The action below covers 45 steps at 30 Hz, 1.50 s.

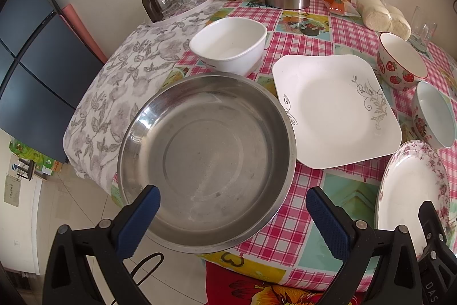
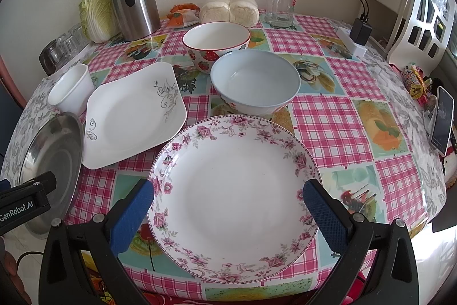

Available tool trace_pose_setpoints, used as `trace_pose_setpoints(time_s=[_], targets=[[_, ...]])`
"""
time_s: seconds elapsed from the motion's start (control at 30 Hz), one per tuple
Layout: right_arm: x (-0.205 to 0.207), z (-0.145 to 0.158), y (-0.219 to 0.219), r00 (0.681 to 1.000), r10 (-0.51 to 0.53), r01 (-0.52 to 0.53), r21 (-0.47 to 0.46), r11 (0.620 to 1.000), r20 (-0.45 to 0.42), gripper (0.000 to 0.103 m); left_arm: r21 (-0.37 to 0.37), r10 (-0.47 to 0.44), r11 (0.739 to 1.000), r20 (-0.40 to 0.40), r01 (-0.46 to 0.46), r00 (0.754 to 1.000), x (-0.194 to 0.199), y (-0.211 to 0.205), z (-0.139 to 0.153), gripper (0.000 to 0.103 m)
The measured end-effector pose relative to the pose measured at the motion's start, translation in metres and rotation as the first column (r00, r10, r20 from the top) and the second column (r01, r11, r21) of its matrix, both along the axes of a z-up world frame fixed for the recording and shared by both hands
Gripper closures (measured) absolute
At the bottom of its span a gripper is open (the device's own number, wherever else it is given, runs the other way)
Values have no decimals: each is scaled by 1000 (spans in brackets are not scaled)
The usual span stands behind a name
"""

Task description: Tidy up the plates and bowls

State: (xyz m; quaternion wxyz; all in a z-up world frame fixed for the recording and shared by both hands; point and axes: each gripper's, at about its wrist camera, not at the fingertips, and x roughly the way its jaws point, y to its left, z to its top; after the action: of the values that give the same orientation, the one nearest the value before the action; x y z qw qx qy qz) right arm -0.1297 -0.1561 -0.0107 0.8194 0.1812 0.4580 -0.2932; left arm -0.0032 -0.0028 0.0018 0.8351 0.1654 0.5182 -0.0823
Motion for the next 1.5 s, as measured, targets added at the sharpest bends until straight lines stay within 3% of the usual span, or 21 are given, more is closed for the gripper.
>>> trace_pose_setpoints(time_s=[1.2,1.3,1.5], targets=[[3,-2,1,1000,2,-2,1,1000,-3,0,-13,5,1000,-13,-5,1000,2,2,-1,0],[5,-2,4,1000,13,-13,3,1000,-1,0,-74,47,996,-25,-49,999,7,17,1,0],[19,-3,19,996,90,-90,-8,996,1,0,-111,209,972,11,-207,978,25,64,3,0]])
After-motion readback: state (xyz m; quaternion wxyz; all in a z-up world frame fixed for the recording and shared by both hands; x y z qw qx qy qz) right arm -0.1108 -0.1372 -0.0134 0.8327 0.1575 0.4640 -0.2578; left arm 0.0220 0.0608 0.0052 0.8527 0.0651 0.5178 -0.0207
